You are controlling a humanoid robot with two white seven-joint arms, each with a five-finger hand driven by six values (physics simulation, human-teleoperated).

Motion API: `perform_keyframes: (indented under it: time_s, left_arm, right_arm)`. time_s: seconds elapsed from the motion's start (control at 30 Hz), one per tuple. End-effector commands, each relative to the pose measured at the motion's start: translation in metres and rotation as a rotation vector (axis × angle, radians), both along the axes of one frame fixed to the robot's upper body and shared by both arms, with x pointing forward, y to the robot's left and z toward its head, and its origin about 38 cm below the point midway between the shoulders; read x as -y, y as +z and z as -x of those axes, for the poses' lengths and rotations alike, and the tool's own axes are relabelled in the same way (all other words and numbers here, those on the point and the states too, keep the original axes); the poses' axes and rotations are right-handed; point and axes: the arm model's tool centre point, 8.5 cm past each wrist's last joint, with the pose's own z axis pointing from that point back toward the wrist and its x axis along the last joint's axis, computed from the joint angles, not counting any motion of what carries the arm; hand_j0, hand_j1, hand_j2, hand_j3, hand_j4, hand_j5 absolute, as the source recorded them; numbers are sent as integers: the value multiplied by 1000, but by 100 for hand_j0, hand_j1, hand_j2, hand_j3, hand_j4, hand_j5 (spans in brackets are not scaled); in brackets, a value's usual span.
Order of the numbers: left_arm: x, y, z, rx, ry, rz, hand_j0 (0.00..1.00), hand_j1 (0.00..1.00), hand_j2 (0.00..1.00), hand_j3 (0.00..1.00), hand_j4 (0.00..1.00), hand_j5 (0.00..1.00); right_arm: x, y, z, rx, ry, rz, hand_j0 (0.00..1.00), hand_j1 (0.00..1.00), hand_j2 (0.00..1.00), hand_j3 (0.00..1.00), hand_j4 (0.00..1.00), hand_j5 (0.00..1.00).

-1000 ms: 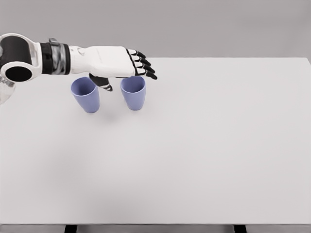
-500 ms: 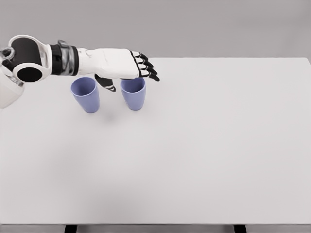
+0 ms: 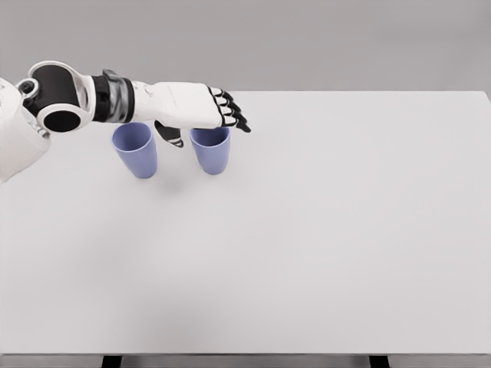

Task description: Place the right cup on the left cup with left arm

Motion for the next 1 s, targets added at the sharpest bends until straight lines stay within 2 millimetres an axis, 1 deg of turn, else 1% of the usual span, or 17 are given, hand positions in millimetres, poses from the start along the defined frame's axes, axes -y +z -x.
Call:
perform_keyframes:
  time_s: [0.0,0.07,0.3,0.33,0.63,0.77,0.97]
  left_arm:
    - [1,-5,-3,-1,8,-16,100,100,100,100,100,100]
    - [6,-6,-3,3,2,-18,100,100,100,100,100,100]
    - [2,-9,-7,18,20,-47,100,100,100,100,100,100]
    - [4,-10,-7,17,17,-46,100,100,100,100,100,100]
    - [3,-13,-10,9,29,-47,100,100,100,100,100,100]
    - [10,-19,-13,11,26,-60,100,100,100,100,100,100]
    - [14,-19,-12,11,19,-56,100,100,100,100,100,100]
  right_arm:
    - [0,0,0,1,-1,0,100,100,100,100,100,100]
    - [0,0,0,1,-1,0,100,100,100,100,100,100]
    - [0,0,0,1,-1,0,100,100,100,100,100,100]
    - [0,0,0,1,-1,0,100,100,100,100,100,100]
    - [0,0,0,1,-1,0,100,100,100,100,100,100]
    - [0,0,0,1,-1,0,100,100,100,100,100,100]
    - [0,0,0,1,-1,0,100,100,100,100,100,100]
